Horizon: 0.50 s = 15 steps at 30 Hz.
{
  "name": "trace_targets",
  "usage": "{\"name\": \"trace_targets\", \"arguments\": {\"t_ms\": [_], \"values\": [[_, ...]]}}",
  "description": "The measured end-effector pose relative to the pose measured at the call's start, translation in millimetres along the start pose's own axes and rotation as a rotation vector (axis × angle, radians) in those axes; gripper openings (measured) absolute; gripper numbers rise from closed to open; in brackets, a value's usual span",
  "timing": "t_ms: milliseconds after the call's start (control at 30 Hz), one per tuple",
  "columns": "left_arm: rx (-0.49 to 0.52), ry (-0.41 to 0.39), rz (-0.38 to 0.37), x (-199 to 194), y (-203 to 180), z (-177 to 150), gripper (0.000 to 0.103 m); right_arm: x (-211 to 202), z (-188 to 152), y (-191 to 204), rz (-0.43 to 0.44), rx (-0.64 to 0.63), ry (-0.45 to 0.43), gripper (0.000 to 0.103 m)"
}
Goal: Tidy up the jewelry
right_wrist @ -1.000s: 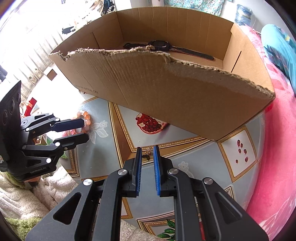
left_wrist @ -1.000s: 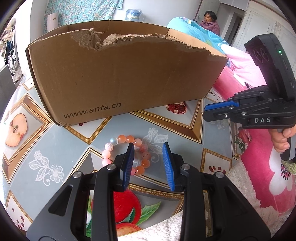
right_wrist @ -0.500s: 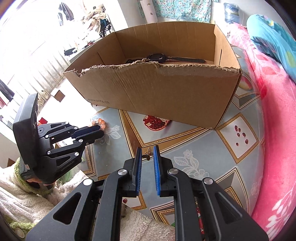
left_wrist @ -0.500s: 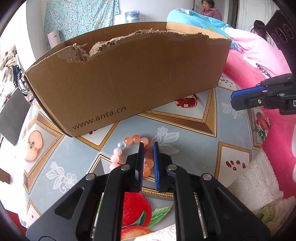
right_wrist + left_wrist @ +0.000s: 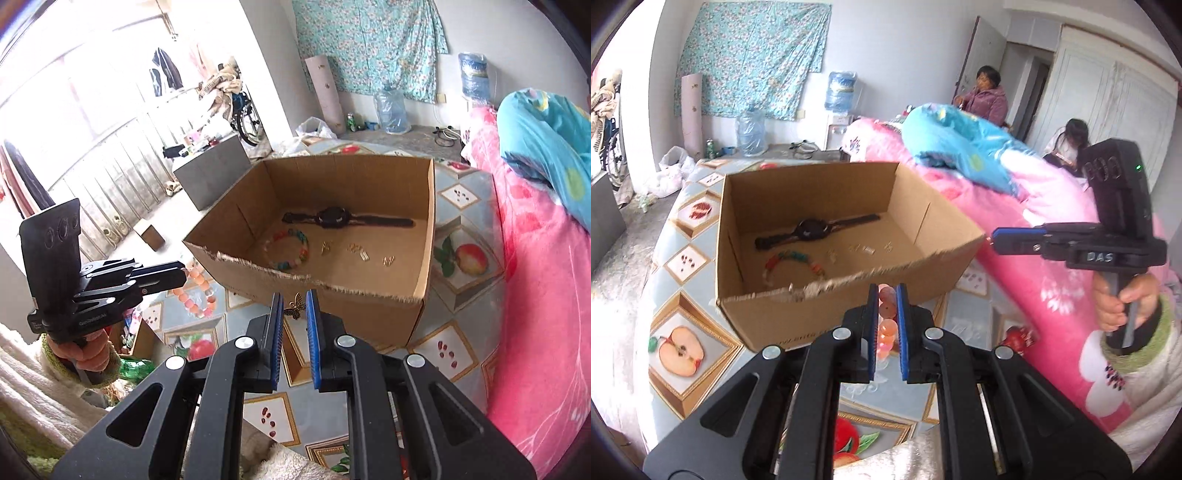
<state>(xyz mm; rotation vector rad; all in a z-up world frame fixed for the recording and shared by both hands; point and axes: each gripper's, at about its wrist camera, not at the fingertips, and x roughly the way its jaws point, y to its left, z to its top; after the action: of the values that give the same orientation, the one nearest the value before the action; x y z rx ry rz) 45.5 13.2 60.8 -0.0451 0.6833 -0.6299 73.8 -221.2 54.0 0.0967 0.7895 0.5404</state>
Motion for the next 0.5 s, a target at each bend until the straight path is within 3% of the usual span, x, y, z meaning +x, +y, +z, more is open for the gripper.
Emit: {"name": "trace_targets", "arguments": {"t_ms": [133, 233, 367, 500], "values": [[0.021, -0.046, -0.051, 0.2, -7.7, 42.1, 0.008, -1.6, 37.2, -6.7, 0.042, -0.018, -0.047, 0.013], [0.037, -0.023, -0.05, 25.4, -6.7, 69.3, 0.008, 6.0, 60.6, -17.1, 0.064, -0.034, -0.05, 0.013], [0.052, 0.115, 0.018, 84.6, 1.7, 88.8, 0.008, 24.5, 82.1, -37.1, 0.06, -0.029, -0.028, 0.013], [0.019, 0.291, 0.043, 139.8, 17.1, 85.1, 0.009, 45.3, 91.7, -55.6, 0.062, -0.017, 0.011, 0.013]]}}
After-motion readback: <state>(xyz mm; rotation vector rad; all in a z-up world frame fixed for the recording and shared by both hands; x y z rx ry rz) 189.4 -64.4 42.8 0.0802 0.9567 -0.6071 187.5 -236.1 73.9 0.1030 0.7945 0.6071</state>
